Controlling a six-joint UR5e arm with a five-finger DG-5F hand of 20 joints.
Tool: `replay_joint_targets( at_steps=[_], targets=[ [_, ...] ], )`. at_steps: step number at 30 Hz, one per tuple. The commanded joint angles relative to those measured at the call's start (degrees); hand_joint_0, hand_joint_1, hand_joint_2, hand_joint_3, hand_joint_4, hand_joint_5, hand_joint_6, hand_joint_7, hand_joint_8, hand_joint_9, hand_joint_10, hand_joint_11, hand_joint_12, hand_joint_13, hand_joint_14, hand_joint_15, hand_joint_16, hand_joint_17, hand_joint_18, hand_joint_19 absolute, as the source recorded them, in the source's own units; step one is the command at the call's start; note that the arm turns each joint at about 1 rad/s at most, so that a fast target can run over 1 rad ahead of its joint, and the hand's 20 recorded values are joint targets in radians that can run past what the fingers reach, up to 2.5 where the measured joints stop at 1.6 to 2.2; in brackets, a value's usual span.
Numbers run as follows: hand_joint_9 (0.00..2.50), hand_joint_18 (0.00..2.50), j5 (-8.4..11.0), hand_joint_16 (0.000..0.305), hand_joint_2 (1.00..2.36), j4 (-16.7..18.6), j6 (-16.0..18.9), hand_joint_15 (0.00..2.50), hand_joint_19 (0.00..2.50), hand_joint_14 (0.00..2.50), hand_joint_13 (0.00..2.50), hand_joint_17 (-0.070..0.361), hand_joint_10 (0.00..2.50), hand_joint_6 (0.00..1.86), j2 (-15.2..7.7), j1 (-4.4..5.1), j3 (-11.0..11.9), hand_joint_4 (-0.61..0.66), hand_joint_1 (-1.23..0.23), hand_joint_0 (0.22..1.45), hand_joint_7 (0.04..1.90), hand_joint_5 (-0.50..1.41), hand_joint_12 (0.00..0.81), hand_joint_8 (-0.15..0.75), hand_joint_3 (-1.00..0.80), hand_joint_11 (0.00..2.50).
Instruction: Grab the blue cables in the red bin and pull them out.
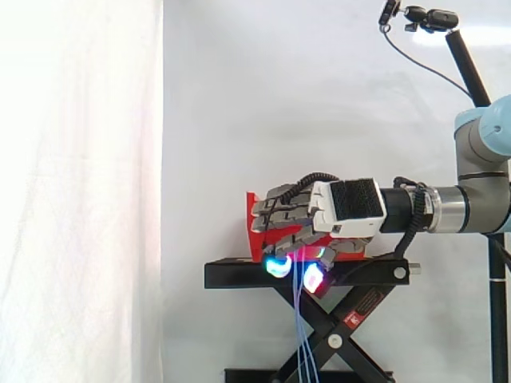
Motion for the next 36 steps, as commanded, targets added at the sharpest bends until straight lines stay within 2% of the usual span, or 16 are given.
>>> replay_joint_targets(
  at_steps=[1, 16, 20, 22, 25, 29, 36],
  targets=[
    [0.57, 0.41, 0.0, 0.048, 1.0, 0.58, 0.0, 0.18, 0.31, 0.01, 0.47, 0.107, 0.01, 0.0, -0.05, 0.02, 0.0, 0.06, -0.95, 0.75, 0.85, 0.91, 0.33, 0.229, -1.0, 0.19],
    [0.57, 0.43, 0.09, 0.047, 1.0, 0.58, 0.0, 0.18, 0.31, 0.01, 0.48, 0.106, 0.01, 0.0, -0.05, 0.02, 0.0, 0.07, -0.95, 0.75, 0.82, 0.9, 0.33, 0.229, -1.0, 0.2],
    [0.58, 0.43, 0.09, 0.047, 1.0, 0.67, 0.0, 0.19, 0.32, 0.01, 0.49, 0.106, 0.01, 0.0, -0.05, -0.07, 0.0, 0.06, -0.95, 0.76, 0.86, 0.93, 0.332, 0.23, -1.0, 0.2],
    [0.59, 0.44, 0.09, 0.047, 1.0, 0.58, 0.0, 0.19, 0.32, 0.01, 0.49, 0.106, 0.01, 0.03, -0.05, -0.07, 0.0, 0.06, -0.95, 0.76, 0.87, 0.93, 0.332, 0.229, -1.0, 0.22],
    [0.61, 0.44, 0.09, 0.047, 1.0, 0.58, 0.0, 0.19, 0.32, 0.01, 0.5, 0.105, 0.01, 0.2, -0.05, -0.07, 0.0, 0.05, -0.94, 0.76, 0.83, 0.93, 0.33, 0.232, -1.0, 0.24],
    [0.63, 0.45, 0.09, 0.046, 1.0, 0.58, 0.0, 0.2, 0.33, 0.01, 0.51, 0.104, 0.01, 0.32, -0.05, -0.07, 0.0, 0.05, -0.94, 0.77, 0.79, 0.92, 0.33, 0.233, -1.0, 0.26],
    [0.64, 0.46, 0.09, 0.046, 1.0, 0.49, 0.0, 0.2, 0.32, 0.01, 0.51, 0.104, 0.01, 0.3, 0.04, -0.07, 0.0, 0.05, -0.92, 0.77, 0.81, 0.92, 0.329, 0.233, -1.0, 0.26]
  ],
)
